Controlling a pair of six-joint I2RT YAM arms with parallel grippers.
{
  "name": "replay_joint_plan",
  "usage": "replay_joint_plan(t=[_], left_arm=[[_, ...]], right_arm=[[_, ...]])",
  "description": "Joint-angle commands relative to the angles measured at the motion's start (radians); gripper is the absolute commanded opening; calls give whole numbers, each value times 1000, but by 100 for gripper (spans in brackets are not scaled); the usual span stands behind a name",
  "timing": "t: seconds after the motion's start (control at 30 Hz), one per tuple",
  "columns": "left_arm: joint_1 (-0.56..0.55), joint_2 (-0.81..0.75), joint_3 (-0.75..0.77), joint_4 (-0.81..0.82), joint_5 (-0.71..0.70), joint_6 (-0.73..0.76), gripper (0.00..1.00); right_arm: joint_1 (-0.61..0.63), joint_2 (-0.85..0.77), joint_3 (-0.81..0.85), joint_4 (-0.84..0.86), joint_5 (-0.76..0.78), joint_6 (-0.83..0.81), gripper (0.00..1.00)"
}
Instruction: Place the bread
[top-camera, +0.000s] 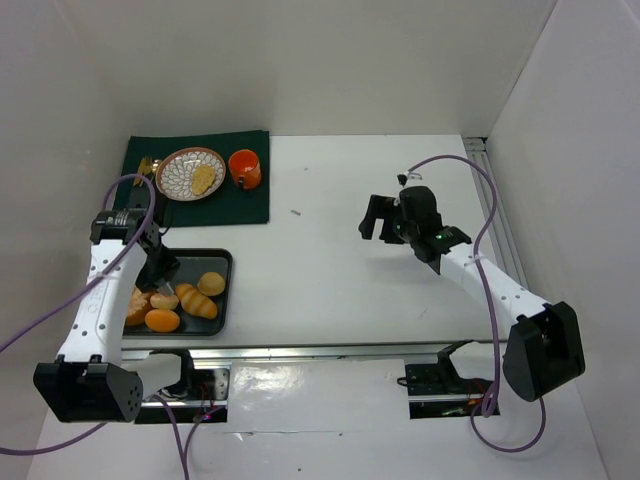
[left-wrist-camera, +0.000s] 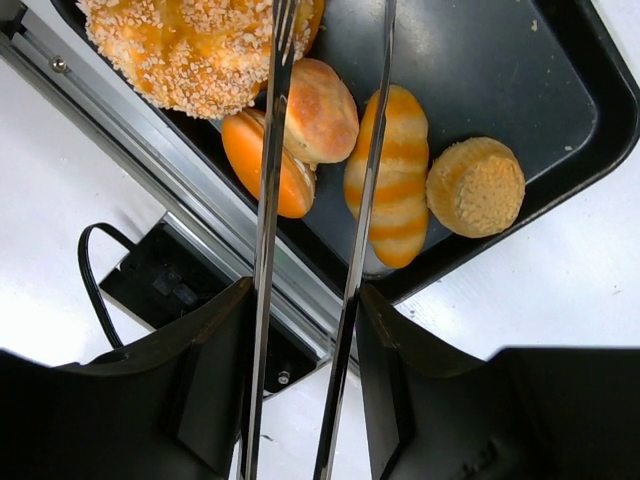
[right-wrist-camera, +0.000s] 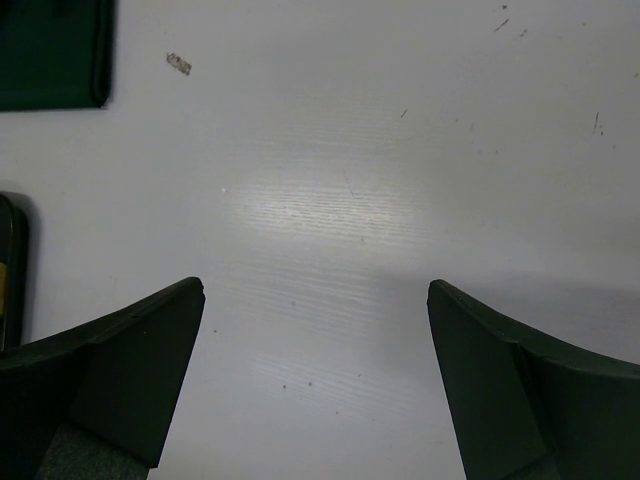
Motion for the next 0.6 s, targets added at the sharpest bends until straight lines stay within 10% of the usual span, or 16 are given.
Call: replay_joint_plan(t=[0.0, 0.57], left_arm=[[22, -10, 8, -33, -52, -38, 55], [107, 10, 130, -33, -97, 87, 54]], right_arm=[[12, -30, -3, 57, -18, 4, 100], [21, -30, 6, 48, -9, 4, 100]])
